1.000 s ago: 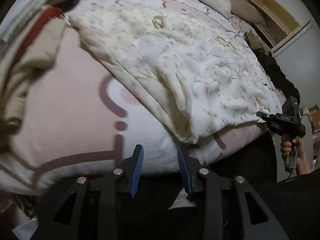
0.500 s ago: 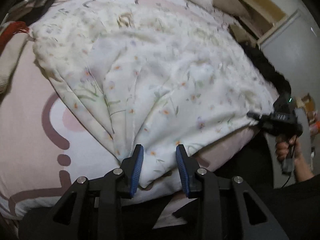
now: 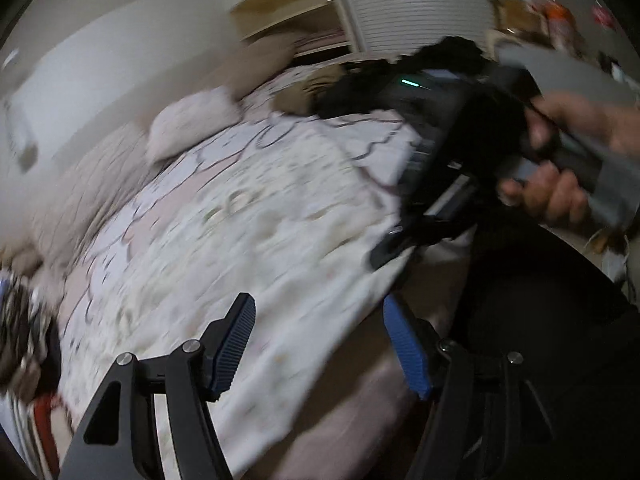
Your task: Fold clothes
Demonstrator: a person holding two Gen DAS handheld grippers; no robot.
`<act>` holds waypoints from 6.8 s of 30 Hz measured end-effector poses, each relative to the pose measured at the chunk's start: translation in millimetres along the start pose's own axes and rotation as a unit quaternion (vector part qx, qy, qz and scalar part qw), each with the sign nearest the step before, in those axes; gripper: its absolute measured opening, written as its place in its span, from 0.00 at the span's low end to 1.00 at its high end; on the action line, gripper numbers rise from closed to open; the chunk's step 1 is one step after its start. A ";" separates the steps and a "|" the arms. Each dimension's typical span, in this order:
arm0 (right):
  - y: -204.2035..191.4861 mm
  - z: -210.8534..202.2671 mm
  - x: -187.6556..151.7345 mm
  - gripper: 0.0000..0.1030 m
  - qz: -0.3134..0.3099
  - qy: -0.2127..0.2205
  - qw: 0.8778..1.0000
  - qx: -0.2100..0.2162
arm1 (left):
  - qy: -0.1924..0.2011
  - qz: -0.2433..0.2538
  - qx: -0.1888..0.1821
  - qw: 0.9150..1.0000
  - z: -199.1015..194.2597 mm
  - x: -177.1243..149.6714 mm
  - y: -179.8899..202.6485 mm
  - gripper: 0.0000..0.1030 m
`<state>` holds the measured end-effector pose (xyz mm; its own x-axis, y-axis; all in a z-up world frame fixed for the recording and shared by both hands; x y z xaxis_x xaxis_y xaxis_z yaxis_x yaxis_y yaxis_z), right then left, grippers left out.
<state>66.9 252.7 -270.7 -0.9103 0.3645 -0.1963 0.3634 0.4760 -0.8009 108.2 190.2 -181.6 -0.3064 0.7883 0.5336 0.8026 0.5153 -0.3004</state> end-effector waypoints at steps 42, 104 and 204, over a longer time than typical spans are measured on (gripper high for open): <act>31.6 -120.7 213.5 0.77 -0.003 0.074 0.997 0.012 | -0.076 -0.019 0.063 0.995 94.1 34.3 33.8 0.42; -384.7 334.8 99.9 0.87 -0.485 -0.134 0.832 -0.234 | -0.004 -0.642 -0.047 0.765 5.0 -221.6 -161.4 0.05; -174.7 140.3 -29.5 0.58 -0.523 -0.004 0.823 -0.222 | -0.162 -0.324 -0.021 0.932 -18.5 -151.5 -286.4 0.45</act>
<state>2.5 46.5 -204.3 -0.7714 -0.4348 0.4647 -0.5850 0.7719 -0.2488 -65.8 -83.0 -161.8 -0.8665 0.3803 0.3232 0.4128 0.9101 0.0358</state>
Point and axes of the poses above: each gripper's, at about its wrist camera, not at the fingertips, and z roughly the way its jaws point, y to its right, x to its top, the point moved 8 cm from there along z, roughly the way its jaws point, and after that the axes turned 11 degrees about -y, right-handed, at the moved point
